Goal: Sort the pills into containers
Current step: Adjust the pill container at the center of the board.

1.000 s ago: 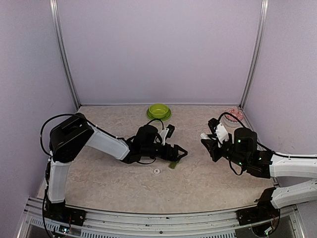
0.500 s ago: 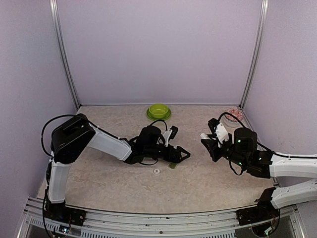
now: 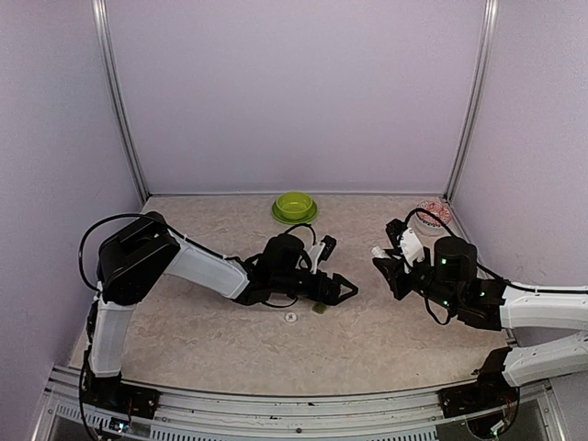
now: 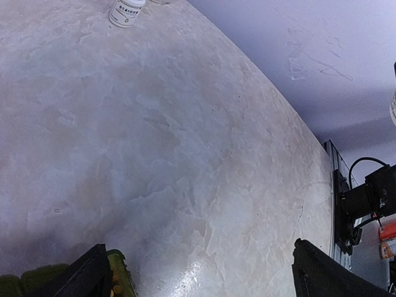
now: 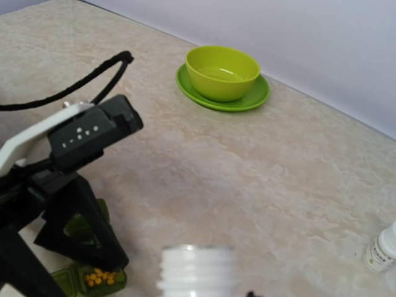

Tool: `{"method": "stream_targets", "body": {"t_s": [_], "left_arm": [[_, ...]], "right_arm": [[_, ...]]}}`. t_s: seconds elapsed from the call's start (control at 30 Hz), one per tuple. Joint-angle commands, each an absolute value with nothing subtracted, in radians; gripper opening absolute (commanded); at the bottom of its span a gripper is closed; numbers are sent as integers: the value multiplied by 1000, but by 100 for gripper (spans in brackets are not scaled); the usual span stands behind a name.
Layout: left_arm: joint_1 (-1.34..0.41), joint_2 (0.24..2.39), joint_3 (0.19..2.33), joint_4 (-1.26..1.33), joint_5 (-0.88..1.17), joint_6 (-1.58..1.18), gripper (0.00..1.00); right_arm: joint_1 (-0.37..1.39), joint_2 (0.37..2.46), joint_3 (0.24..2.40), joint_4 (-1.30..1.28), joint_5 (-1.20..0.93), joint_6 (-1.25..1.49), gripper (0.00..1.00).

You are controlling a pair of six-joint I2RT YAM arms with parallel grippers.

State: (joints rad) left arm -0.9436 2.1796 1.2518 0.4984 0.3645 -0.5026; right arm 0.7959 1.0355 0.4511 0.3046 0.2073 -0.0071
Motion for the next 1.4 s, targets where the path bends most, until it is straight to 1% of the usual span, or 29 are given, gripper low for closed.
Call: {"method": "stream_targets", "body": {"t_s": [0.0,0.13,0.23,0.73,1.37], "left_arm": [[-948,2153,1242,502,374,-493,99],[-948,2140,1266,469,378,-482,99],[-949,2154,1293,414,356,-470,99],[-964,2162,1310,301,233,-418,99],[-971,2136,1288,321,174,-394,99]], "right_arm": [[793,1034,449,319,217,-8,18],[793,1034,451,318,216,-9,18],[793,1032,453,319,215,-9,18],[793,1039,456,321,207,-12,18],[793,1036,452,320,209,-11,18]]}}
